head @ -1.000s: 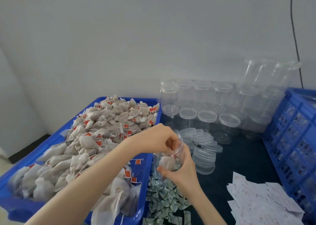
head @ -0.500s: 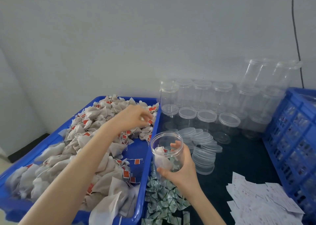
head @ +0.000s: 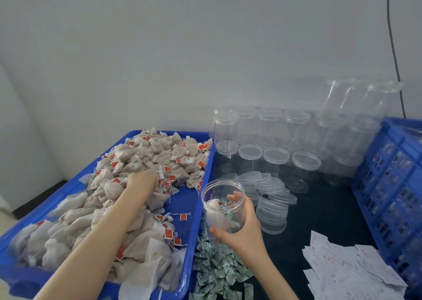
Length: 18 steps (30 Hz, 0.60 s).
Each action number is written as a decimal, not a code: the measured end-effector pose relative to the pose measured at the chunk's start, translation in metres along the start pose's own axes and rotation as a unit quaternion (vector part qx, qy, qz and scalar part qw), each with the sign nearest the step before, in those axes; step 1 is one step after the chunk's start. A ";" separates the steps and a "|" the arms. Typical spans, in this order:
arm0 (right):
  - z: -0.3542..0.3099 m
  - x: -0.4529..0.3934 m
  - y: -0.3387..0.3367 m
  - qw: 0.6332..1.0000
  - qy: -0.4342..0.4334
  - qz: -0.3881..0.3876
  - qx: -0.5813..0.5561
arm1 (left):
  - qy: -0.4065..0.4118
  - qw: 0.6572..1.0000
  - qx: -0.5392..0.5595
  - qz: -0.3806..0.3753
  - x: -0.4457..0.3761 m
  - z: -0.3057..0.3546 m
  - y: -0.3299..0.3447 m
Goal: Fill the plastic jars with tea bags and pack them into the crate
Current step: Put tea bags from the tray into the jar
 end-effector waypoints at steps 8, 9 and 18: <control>0.005 0.000 -0.002 1.000 0.010 0.001 0.007 | -0.015 0.999 0.034 -0.001 0.005 0.002 -0.006; 0.005 0.000 -0.003 1.000 0.012 0.002 0.007 | -0.011 0.999 0.052 -0.006 0.006 0.003 -0.009; 0.009 0.000 0.001 1.000 0.023 -0.003 -0.003 | 0.060 0.977 0.171 0.112 0.039 0.017 -0.096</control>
Point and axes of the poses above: each hand's wrist, its own x-axis away from the middle knuckle, its own y-axis out of the palm, z = x × y, the point moved 8 cm from there along -x, towards the middle knuckle, and after that the axes turned 2 degrees about y, right-handed, at the moved point
